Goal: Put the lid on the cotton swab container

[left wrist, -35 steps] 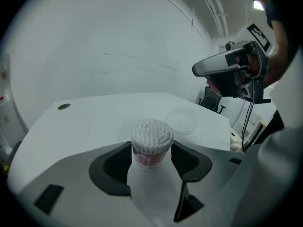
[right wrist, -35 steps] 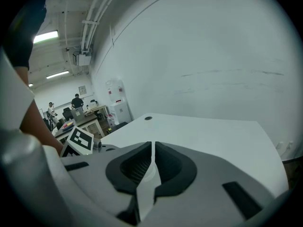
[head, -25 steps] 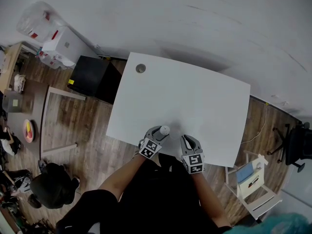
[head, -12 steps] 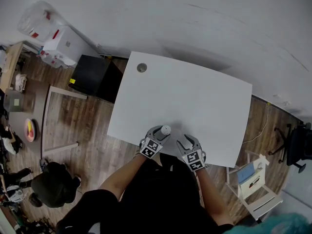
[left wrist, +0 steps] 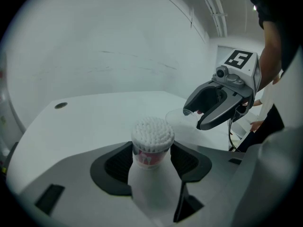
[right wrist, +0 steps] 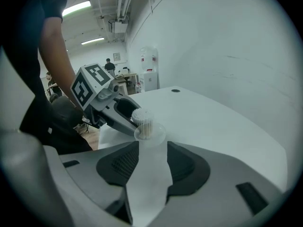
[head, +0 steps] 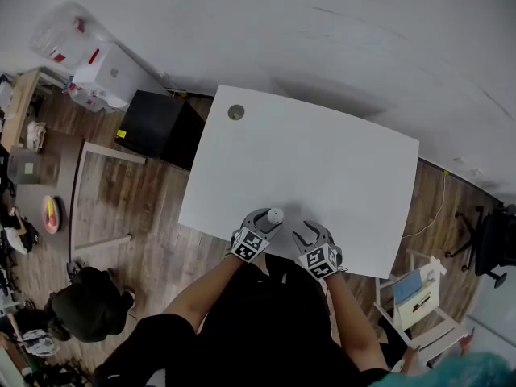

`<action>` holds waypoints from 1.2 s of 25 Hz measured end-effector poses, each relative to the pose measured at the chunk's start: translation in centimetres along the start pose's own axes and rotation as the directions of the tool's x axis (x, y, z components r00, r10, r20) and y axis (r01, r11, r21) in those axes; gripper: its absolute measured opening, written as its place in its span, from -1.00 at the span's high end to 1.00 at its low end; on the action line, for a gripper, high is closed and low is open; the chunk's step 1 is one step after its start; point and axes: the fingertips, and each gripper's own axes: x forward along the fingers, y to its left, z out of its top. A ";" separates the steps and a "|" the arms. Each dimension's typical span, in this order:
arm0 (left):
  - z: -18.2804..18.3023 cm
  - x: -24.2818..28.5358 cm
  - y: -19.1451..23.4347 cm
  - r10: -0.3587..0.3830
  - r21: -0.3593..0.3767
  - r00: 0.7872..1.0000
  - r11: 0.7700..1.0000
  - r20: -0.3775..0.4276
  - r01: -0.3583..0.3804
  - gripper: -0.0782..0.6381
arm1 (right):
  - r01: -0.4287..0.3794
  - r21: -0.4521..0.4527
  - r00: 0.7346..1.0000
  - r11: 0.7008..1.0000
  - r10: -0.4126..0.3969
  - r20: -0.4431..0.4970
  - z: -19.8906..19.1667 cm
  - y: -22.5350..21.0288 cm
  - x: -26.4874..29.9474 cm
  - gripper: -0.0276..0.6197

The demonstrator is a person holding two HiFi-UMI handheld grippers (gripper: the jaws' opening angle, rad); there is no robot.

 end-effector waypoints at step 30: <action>0.5 0.5 -0.5 0.007 0.022 1.000 1.000 -0.005 -0.007 0.08 | -0.064 -0.018 0.992 0.998 0.065 0.109 5.0 1.1 -0.6 0.45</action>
